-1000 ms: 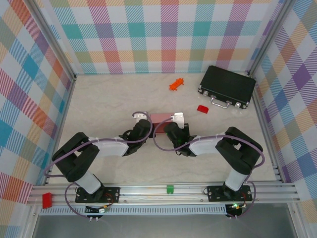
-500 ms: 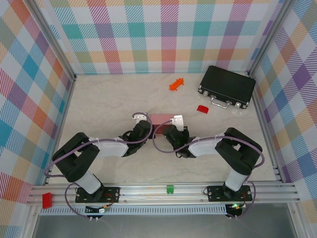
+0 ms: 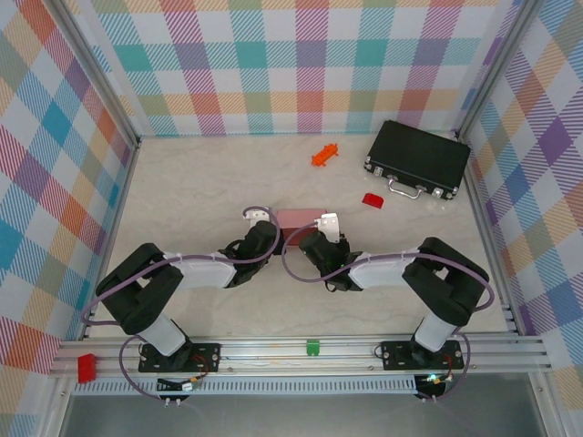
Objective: Fold the paper box
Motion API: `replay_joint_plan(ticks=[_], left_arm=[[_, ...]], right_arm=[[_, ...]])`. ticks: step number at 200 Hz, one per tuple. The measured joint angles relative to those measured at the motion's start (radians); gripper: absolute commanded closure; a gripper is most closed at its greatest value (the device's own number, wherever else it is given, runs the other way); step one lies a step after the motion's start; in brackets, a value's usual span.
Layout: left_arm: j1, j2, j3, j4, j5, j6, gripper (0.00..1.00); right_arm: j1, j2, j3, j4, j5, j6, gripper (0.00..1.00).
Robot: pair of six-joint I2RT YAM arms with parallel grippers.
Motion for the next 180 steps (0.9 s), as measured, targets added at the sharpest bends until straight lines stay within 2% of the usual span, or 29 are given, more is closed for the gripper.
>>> replay_joint_plan(ticks=[23, 57, 143, 180], left_arm=[[0.000, 0.000, 0.000, 0.000, 0.000, 0.000, 1.00], [-0.005, 0.000, 0.000, 0.000, 0.001, 0.002, 0.94], [-0.006, -0.018, -0.060, 0.001, 0.034, 0.047, 0.69], [-0.006, -0.059, -0.077, 0.000, 0.043, 0.058, 0.62]], right_arm=[[0.000, -0.015, -0.006, -0.005, 0.000, 0.003, 0.73], [0.000, -0.022, -0.027, -0.020, -0.002, 0.010, 0.71], [0.001, -0.057, -0.045, -0.060, -0.003, 0.036, 0.69], [0.007, -0.073, -0.058, -0.076, -0.003, 0.051, 0.67]])
